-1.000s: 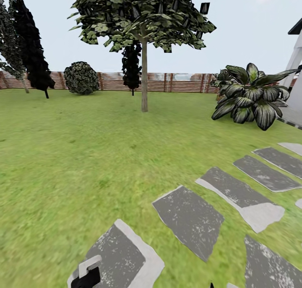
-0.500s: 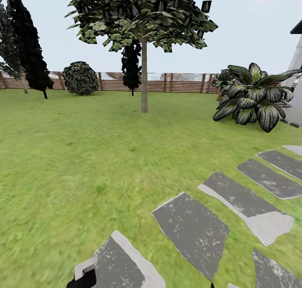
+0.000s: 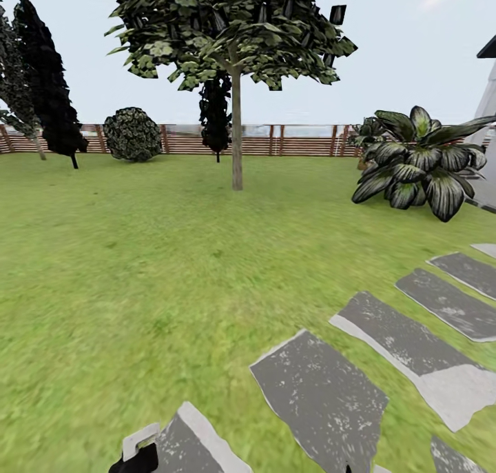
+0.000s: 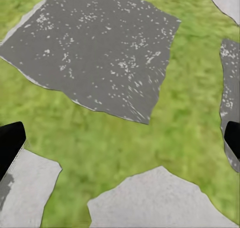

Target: In the garden, pick up the pesticide atomizer on the floor and spray pesticide onto both trees until each tree trunk is fully covered.

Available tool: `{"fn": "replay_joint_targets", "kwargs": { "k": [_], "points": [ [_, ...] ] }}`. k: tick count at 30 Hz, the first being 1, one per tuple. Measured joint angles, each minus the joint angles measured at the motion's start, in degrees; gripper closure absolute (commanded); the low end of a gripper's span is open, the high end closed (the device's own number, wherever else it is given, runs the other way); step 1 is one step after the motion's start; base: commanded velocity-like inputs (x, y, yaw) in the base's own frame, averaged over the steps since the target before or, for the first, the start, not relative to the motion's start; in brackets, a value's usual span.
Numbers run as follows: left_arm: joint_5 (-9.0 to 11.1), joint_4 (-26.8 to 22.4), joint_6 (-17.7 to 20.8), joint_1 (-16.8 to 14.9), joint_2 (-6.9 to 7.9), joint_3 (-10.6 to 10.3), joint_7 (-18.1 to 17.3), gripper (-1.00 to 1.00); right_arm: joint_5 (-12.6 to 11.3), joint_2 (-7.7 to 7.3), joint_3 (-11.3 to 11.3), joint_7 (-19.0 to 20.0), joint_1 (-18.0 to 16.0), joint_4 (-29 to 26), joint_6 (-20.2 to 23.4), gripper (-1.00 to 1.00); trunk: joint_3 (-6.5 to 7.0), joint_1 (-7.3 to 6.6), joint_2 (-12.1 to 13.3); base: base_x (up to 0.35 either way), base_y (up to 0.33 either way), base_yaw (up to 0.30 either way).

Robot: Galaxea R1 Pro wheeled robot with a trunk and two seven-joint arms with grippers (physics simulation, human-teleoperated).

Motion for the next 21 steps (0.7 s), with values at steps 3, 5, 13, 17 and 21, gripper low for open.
{"fn": "replay_joint_targets", "kwargs": {
  "k": [3,5,13,17,21],
  "points": [
    [-0.02,0.00,0.04,0.01,-0.03,-0.01,0.00,1.00,0.00,0.02,0.01,0.04,0.00,0.02,0.01,-1.00,0.00,0.00,0.00,0.335,0.000,0.000],
    [0.00,0.00,0.05,0.02,-0.03,-0.01,0.00,1.00,0.01,0.02,0.05,0.07,0.00,0.00,-0.02,-1.00,0.00,0.00,0.00,0.336,0.000,0.000],
    [0.05,0.00,0.05,0.00,-0.05,-0.02,0.00,1.00,0.01,-0.06,0.09,0.09,0.00,-0.04,-0.08,-1.00,0.00,0.00,0.00,0.336,0.000,0.000],
    [0.11,0.00,0.05,0.02,-0.04,-0.02,0.00,1.00,0.01,-0.01,0.10,0.09,0.00,-0.15,-0.08,-1.00,0.00,0.00,0.00,0.336,0.000,0.000],
    [0.14,0.00,0.06,0.00,-0.06,-0.02,0.00,1.00,0.01,-0.01,0.10,0.09,0.00,-0.13,-0.08,-1.00,0.00,0.00,0.00,0.335,0.000,0.000]
  ]
}}
